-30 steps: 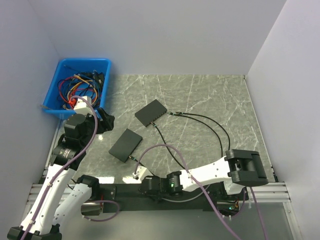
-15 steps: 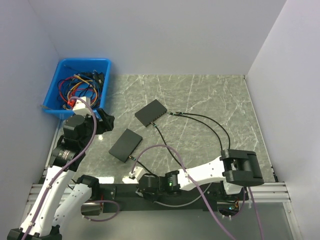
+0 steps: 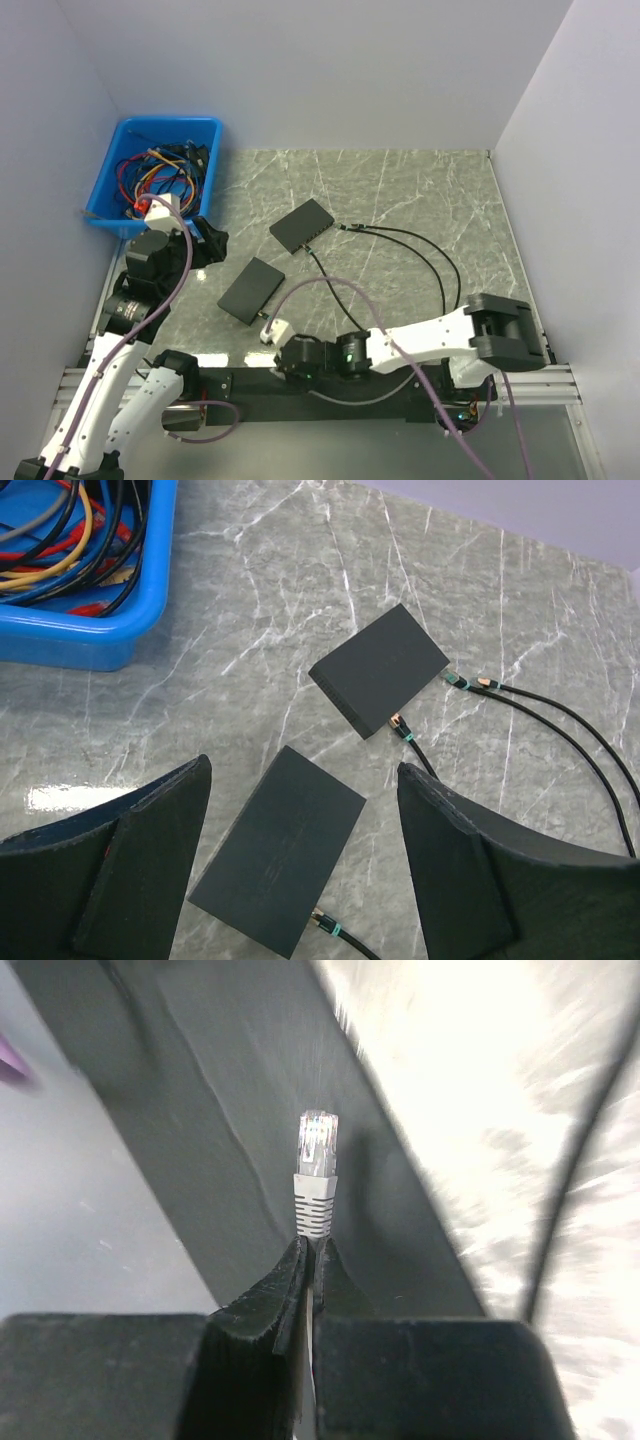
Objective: Insert the plug into the switch port
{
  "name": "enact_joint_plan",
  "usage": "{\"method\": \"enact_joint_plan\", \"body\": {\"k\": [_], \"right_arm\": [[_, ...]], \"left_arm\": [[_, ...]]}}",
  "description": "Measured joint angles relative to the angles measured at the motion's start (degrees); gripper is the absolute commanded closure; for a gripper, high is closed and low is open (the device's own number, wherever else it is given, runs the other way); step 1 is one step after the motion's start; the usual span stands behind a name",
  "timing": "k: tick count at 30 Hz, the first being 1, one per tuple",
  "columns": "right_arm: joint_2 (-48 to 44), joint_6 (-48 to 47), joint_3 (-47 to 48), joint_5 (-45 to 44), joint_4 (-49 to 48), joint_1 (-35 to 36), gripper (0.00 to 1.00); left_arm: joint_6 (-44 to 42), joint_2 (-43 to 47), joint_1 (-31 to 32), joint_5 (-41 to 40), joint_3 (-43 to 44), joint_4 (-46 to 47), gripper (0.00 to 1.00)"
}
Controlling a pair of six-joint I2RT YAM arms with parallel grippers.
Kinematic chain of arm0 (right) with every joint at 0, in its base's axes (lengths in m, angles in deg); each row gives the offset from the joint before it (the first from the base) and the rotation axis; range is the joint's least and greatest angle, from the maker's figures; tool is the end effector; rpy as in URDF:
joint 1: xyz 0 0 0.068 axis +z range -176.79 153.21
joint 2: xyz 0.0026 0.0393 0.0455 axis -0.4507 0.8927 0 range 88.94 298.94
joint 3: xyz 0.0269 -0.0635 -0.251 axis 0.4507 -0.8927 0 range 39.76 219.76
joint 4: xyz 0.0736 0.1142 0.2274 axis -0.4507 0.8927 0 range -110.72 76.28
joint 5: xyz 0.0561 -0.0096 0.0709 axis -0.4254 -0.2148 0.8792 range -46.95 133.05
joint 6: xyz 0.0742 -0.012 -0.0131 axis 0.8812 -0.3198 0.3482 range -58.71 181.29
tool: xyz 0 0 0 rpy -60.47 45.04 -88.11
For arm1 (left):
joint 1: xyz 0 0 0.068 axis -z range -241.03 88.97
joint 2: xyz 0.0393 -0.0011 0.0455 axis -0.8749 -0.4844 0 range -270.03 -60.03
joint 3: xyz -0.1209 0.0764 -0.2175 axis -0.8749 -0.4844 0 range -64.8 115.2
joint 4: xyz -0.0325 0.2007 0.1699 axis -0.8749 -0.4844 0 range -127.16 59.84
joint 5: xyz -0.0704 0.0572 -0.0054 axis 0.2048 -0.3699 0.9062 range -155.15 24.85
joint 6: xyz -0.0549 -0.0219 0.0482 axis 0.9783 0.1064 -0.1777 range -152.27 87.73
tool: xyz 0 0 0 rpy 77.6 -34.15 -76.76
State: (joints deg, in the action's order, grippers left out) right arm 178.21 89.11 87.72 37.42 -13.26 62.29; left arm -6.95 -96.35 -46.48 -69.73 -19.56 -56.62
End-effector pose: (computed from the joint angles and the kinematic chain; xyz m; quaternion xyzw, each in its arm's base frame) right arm 0.0117 0.3342 0.1414 -0.4614 0.8132 0.2756 0.2232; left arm 0.1814 -0.0418 0.3183 -0.0992 0.8002 -0.1710 0.5661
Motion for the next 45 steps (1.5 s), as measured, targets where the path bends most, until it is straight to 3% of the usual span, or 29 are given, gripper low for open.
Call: {"method": "enact_joint_plan", "body": {"k": [6,12,19,26,31,39,45], "right_arm": [[-9.40,-4.39,11.13,-4.11,2.45,-5.64,1.00],[-20.20,-9.16,20.57,-7.85,-0.07,-15.76,1.00],[-23.58,-15.78,31.85,-12.15,0.96,-24.87,1.00],[-27.78,-22.47,36.20,-15.34,2.10,-35.65,1.00],[-30.95,-26.77,31.67,-11.54,2.25,-43.89,1.00],[-28.63,-24.48,9.16,6.21,-6.10,-44.50,1.00],[-22.27,-20.90,-2.60,15.13,-8.57,-44.48,1.00]], "left_arm": [[0.02,0.46,0.00,-0.50,0.00,0.00,0.19],[0.02,0.48,0.00,-0.96,0.00,0.00,0.19],[0.02,0.48,-0.09,-1.33,0.00,-0.02,0.19],[0.04,0.48,-0.11,-1.36,0.00,-0.02,0.19],[0.35,0.52,-0.11,-1.36,0.00,-0.02,0.19],[3.61,0.72,-0.11,0.07,-0.26,0.52,0.21],[9.77,2.84,-0.11,6.45,-7.02,6.08,0.24]]}}
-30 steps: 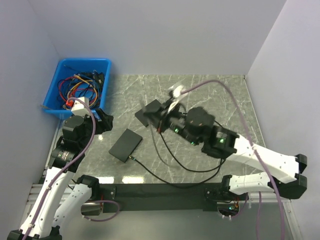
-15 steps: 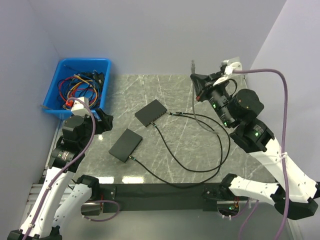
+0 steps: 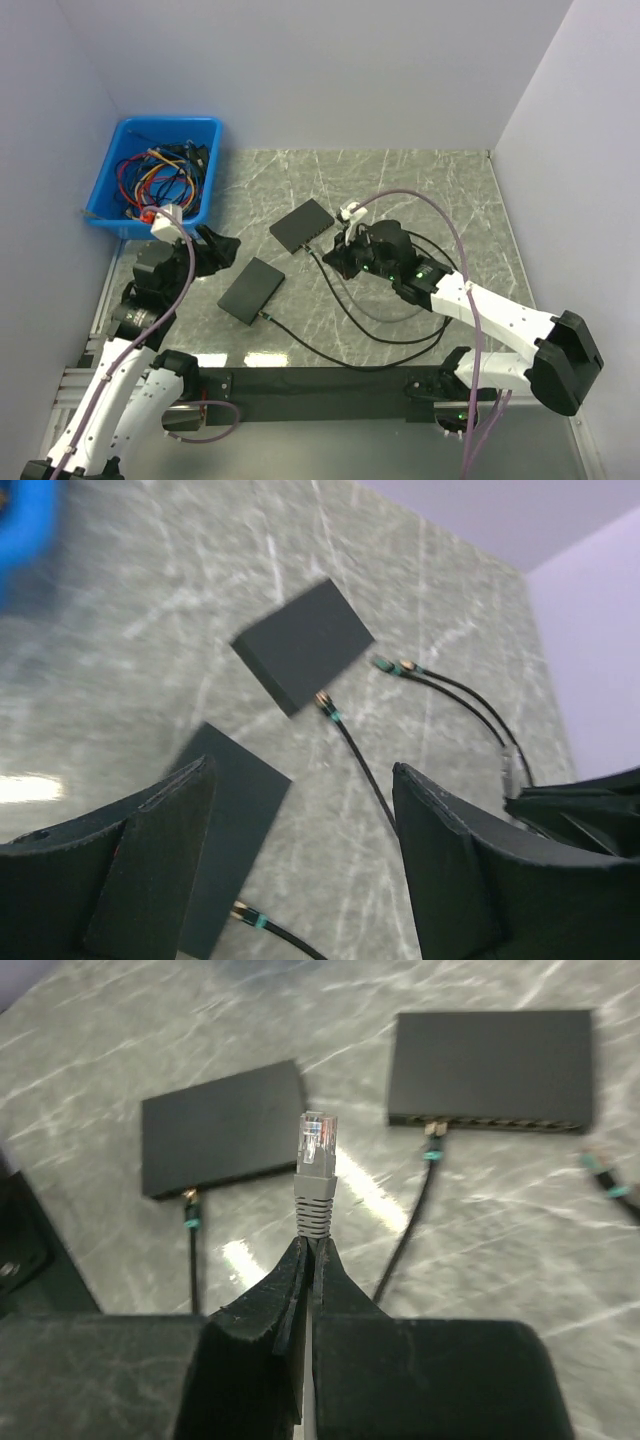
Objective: Insert the plug into the switch port
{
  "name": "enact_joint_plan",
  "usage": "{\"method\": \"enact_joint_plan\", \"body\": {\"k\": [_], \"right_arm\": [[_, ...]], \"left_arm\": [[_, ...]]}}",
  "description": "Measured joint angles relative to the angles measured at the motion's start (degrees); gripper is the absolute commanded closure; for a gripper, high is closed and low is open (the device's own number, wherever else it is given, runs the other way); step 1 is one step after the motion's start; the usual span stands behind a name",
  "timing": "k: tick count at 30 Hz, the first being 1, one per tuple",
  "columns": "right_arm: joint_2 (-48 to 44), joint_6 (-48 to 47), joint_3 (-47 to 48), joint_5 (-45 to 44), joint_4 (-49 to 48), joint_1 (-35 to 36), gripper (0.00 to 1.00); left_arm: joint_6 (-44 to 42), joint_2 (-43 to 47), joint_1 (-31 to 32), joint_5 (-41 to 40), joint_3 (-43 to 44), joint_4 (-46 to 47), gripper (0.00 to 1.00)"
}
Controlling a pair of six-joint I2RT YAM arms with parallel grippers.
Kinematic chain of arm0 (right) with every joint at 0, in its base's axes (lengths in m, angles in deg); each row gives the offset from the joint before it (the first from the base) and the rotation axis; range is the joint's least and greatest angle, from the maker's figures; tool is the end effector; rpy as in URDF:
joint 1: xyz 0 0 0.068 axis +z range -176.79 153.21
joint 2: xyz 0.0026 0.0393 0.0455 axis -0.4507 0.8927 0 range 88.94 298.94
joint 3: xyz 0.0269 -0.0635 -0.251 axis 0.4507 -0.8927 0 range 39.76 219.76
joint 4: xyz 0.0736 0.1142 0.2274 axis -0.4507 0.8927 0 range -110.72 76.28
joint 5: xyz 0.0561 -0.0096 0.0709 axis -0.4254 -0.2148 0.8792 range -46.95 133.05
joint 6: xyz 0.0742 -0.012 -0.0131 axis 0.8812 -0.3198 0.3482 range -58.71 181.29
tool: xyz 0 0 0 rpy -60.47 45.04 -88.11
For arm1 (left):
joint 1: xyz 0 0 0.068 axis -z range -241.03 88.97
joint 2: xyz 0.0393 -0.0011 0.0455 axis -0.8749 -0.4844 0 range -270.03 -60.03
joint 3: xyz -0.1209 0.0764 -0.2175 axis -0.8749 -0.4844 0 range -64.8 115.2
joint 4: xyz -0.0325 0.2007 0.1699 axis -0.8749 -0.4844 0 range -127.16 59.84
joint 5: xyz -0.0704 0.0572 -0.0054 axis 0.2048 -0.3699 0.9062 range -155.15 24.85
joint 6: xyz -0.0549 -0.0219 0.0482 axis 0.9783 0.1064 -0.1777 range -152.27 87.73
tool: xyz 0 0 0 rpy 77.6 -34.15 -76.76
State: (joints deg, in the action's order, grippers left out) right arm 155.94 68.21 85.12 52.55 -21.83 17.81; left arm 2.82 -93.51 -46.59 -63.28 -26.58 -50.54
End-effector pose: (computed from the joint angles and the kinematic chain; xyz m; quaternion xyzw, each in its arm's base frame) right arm 0.2091 0.2212 0.2603 -0.3091 0.7599 0.3080 0.4818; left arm 0.1805 -0.0487 0.2949 -0.1331 0.7855 -0.2649 0.5432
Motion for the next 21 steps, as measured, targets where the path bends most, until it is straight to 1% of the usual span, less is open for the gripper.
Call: {"method": "enact_joint_plan", "body": {"k": [6,9,15,16,21], "right_arm": [[-0.92,3.02,-4.98,6.34,-7.58,1.86,1.00],[-1.31,4.17,-6.88,8.92,-9.81,3.61,1.00],[-0.09,5.49,-7.91,11.93,-12.98,8.74,1.00],[0.55,5.75,-7.91,12.57,-13.68,9.11,1.00],[4.42,7.37,-7.91,14.64,-16.96,9.27,1.00]], "left_arm": [[5.09,5.84,0.04,6.34,-11.76,7.72,0.22],[6.60,7.13,0.26,9.07,-14.93,11.08,0.24],[8.76,3.82,1.88,12.81,-16.72,18.84,0.28],[8.96,2.71,2.36,13.09,-16.72,19.85,0.29],[9.20,-2.99,6.19,13.20,-16.72,21.88,0.31]]}}
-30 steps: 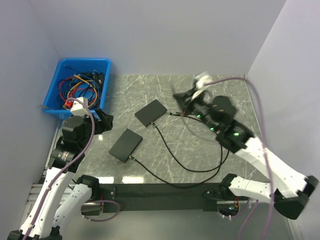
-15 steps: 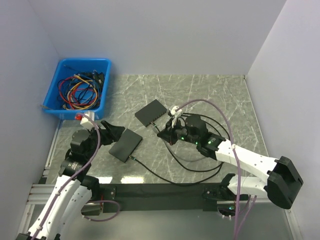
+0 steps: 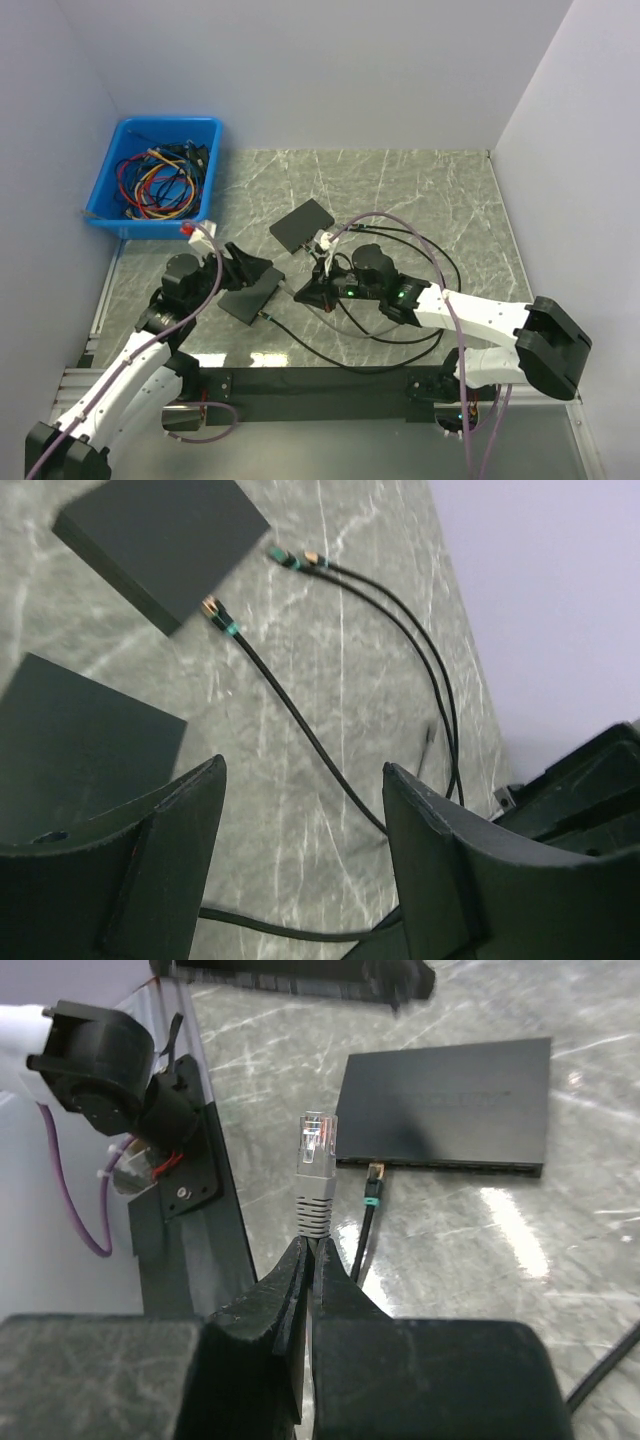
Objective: Insert the plug into the switch port
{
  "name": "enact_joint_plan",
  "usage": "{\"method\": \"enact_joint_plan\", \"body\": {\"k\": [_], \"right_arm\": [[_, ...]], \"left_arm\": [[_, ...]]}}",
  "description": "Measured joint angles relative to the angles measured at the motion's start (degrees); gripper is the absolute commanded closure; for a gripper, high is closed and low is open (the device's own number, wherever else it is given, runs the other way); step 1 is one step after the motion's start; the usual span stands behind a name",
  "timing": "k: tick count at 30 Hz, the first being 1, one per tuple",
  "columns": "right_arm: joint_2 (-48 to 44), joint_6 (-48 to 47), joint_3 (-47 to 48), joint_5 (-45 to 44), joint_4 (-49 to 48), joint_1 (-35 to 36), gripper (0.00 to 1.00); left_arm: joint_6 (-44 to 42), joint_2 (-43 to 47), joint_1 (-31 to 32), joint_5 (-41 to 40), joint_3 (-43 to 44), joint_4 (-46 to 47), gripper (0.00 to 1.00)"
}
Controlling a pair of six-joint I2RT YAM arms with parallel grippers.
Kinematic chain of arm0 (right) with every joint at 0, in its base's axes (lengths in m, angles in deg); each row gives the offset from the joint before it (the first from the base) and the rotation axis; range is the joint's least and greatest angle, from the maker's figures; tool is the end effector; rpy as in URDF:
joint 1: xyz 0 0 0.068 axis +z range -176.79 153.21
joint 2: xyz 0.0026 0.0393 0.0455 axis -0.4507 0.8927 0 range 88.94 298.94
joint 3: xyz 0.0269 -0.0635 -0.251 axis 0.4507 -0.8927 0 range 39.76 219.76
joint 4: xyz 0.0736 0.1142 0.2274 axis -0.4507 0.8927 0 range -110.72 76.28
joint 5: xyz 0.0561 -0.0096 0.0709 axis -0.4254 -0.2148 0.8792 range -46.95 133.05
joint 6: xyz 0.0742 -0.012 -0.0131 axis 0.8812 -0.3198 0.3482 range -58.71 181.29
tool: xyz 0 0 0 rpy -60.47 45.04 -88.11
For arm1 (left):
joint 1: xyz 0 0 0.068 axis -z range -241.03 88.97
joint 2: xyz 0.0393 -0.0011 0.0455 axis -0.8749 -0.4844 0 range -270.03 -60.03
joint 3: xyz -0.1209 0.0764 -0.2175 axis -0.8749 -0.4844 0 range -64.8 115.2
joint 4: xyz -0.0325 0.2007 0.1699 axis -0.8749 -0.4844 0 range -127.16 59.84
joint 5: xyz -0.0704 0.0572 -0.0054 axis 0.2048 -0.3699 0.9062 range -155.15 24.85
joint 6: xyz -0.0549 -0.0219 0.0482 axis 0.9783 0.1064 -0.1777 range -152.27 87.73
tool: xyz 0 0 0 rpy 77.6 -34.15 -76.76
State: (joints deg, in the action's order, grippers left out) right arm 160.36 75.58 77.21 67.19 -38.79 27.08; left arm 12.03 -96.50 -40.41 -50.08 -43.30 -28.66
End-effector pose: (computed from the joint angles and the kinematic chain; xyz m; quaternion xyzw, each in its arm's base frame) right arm 0.1601 0.2641 0.2258 -0.3828 0.6917 0.4683 0.3945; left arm 0.1873 -0.0885 0.2246 -0.0803 0.7785 -0.4164 0.4627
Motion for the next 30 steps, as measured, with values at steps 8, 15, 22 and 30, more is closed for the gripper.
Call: {"method": "enact_joint_plan", "body": {"k": [8,15,22,30], "right_arm": [[3.04,2.36,0.00,3.17,-3.63,0.00,1.00],[3.93,3.30,0.00,3.26,-4.92,0.00,1.00],[3.96,4.33,0.04,2.45,-6.64,0.00,1.00],[5.16,5.42,0.07,1.18,-8.83,-0.02,1.00]], "left_arm": [[0.17,-0.31,6.40,-2.10,0.87,-0.20,0.34],[0.42,0.68,7.87,-3.37,0.92,-0.20,0.42],[0.55,0.63,9.27,-4.00,0.92,-0.20,0.44],[0.68,0.63,10.51,-4.17,0.92,-0.15,0.53]]}}
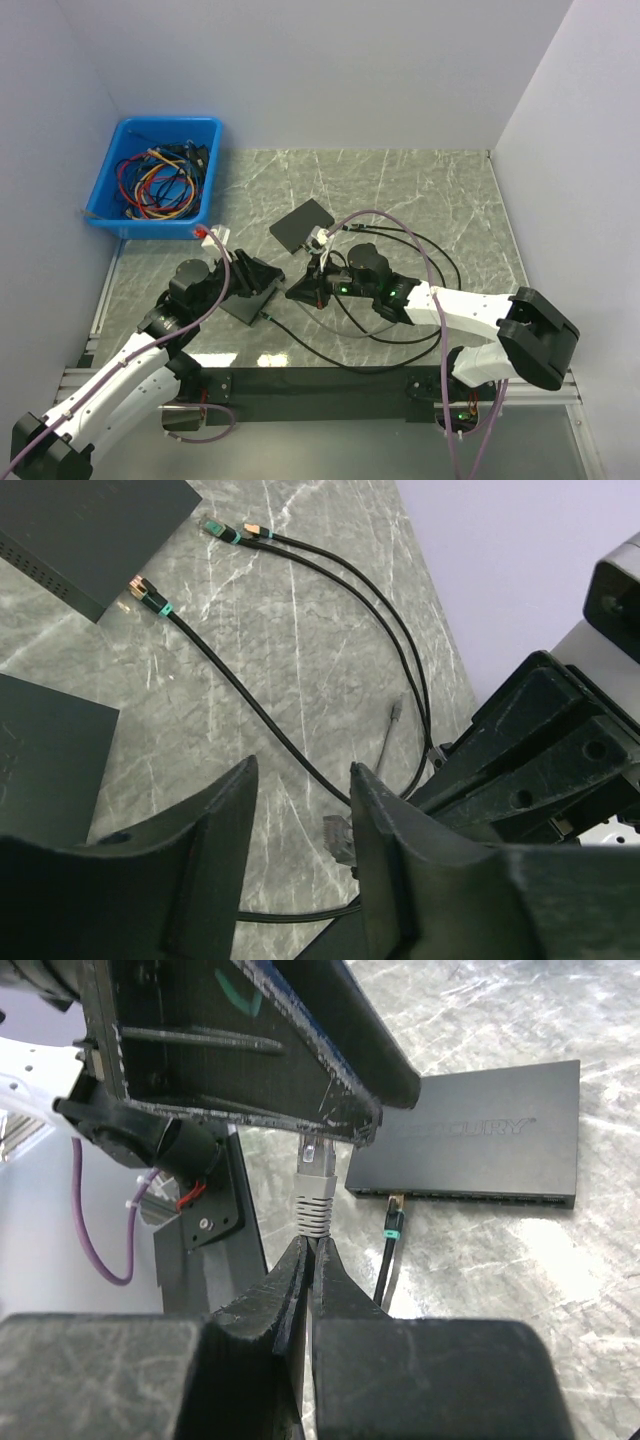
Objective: Insert the plug into the switch port
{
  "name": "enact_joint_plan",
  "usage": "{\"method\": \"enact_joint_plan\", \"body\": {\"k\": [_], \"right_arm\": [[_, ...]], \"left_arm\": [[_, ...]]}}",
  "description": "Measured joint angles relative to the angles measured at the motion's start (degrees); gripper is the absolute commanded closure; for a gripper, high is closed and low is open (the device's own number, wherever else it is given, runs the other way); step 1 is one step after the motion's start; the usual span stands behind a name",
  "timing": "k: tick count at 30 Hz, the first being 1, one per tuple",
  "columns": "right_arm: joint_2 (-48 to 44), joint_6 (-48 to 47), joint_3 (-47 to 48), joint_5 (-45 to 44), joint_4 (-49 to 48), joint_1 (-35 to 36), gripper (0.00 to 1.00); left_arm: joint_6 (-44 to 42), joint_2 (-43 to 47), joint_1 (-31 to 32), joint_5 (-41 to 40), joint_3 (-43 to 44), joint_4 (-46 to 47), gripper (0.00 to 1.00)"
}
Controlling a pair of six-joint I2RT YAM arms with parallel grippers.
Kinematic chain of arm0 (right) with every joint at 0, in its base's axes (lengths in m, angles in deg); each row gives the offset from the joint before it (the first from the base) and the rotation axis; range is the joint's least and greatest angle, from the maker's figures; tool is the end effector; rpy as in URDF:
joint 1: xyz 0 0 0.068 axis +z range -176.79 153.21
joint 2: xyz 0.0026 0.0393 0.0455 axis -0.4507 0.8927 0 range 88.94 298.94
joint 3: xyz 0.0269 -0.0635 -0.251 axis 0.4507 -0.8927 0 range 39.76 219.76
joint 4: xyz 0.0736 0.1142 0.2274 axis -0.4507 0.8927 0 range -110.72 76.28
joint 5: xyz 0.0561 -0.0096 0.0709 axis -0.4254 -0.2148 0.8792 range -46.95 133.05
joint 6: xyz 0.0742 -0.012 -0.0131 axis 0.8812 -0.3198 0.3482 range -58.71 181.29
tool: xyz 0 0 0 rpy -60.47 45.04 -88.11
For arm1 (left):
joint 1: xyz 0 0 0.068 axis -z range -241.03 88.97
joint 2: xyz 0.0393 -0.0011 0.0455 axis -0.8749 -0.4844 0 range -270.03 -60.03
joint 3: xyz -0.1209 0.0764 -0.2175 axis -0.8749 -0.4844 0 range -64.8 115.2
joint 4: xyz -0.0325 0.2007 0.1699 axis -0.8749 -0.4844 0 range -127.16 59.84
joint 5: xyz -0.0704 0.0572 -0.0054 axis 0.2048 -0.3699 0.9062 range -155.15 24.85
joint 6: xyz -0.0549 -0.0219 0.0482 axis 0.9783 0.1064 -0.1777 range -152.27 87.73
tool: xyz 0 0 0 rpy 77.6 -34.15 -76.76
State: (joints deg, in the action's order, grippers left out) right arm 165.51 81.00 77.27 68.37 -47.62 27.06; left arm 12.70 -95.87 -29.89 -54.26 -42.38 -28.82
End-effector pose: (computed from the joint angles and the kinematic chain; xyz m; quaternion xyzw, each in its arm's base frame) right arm 0.1677 0.2764 0.2197 -0.3544 0.6853 0.5035 0.3889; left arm 0.1706 -0.1174 0.2323 -0.0340 0.7757 -0.4439 0.4474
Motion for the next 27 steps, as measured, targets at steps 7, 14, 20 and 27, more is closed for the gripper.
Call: {"method": "enact_joint_plan", "body": {"k": [7,14,20,27], "right_arm": [[1.29,1.09,0.09,-0.90,-2.05,0.00,1.00],[1.60,2.16,0.09,-2.03,-3.02,0.00,1.00],[1.70,3.04,0.09,-3.63,-3.61,0.02,0.83],[2.01,2.56,2.23,-5.79,-2.97,0.02,0.53]], "left_arm": [[0.39,-0.72,0.76,-0.24,0.00,0.96,0.64],[1.27,-1.44,1.42,-0.28,0.13,2.54,0.85],[1.46,-1.95,1.70,-0.61,0.76,3.80,1.00],[1.46,-1.95,2.34,-0.98,0.76,3.50,0.99]]}}
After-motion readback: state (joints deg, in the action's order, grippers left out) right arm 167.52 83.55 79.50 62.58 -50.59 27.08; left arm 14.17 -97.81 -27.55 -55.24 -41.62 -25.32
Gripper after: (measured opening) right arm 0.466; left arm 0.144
